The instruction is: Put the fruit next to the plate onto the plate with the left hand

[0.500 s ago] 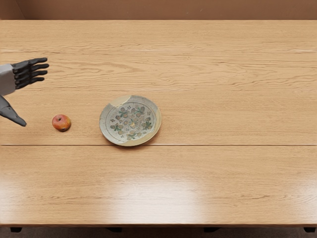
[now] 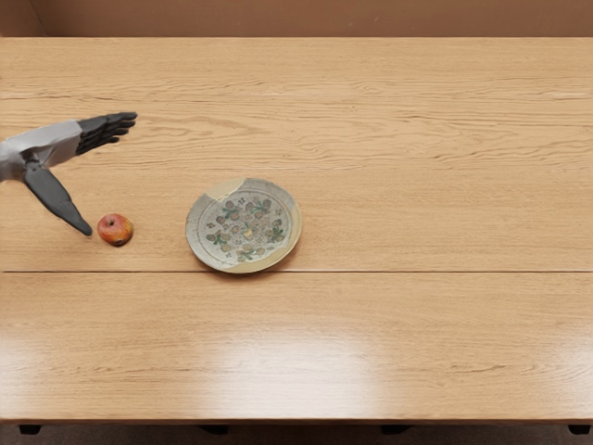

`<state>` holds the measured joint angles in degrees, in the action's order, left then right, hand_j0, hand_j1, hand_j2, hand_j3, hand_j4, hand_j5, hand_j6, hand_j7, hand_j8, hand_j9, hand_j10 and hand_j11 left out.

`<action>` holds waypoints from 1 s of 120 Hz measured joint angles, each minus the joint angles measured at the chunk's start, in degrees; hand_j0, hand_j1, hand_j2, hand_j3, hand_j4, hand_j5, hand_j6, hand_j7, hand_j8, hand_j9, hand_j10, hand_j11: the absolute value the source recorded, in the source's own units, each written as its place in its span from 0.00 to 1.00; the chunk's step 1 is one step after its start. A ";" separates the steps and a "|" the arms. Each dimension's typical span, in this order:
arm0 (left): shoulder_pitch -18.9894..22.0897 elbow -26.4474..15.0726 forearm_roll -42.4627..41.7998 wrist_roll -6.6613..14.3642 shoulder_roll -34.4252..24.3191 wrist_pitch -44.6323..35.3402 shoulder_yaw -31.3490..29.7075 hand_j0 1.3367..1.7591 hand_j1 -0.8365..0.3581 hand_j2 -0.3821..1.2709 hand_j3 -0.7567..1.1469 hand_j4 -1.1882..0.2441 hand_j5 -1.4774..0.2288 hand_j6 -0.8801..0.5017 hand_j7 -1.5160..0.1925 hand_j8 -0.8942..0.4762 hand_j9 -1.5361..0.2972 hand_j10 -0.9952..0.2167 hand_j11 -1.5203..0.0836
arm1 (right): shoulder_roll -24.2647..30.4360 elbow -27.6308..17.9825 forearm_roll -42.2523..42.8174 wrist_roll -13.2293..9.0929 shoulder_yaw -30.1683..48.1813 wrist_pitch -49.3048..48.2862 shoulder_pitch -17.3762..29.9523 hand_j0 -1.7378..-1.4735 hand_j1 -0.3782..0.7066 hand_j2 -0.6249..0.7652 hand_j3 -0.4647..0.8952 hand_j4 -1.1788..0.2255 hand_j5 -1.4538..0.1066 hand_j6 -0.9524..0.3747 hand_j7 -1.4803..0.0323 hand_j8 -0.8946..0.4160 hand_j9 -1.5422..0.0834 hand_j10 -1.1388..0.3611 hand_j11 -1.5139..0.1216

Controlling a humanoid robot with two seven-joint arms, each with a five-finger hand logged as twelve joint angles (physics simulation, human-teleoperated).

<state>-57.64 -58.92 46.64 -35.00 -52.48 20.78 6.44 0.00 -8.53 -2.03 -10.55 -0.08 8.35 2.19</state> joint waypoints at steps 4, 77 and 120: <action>-0.30 0.01 1.33 0.00 -0.06 -2.35 -0.06 0.76 0.99 0.23 0.40 0.83 0.87 0.63 0.89 0.65 0.84 0.82 0.95 | 0.00 0.00 0.00 0.00 0.00 0.00 0.00 0.30 0.03 0.45 0.34 0.84 0.93 0.72 0.98 0.68 0.95 0.76 0.93; -1.54 -17.11 14.07 9.80 -3.86 -15.96 -0.39 0.76 0.99 0.23 0.40 0.82 0.87 0.63 0.89 0.65 0.84 0.82 0.95 | 0.00 0.00 0.00 0.00 0.00 0.00 0.00 0.30 0.03 0.45 0.34 0.84 0.93 0.72 0.98 0.68 0.95 0.76 0.93; 1.70 -29.74 21.36 42.78 -3.16 -27.61 -0.39 0.76 0.99 0.24 0.40 0.82 0.86 0.62 0.88 0.64 0.83 0.81 0.94 | 0.00 0.00 0.01 0.00 0.00 0.00 0.00 0.30 0.03 0.45 0.34 0.84 0.93 0.72 0.98 0.68 0.95 0.76 0.93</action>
<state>-55.94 -88.66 68.00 7.78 -55.64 -6.83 6.05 0.00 -8.53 -2.02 -10.55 -0.09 8.35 2.20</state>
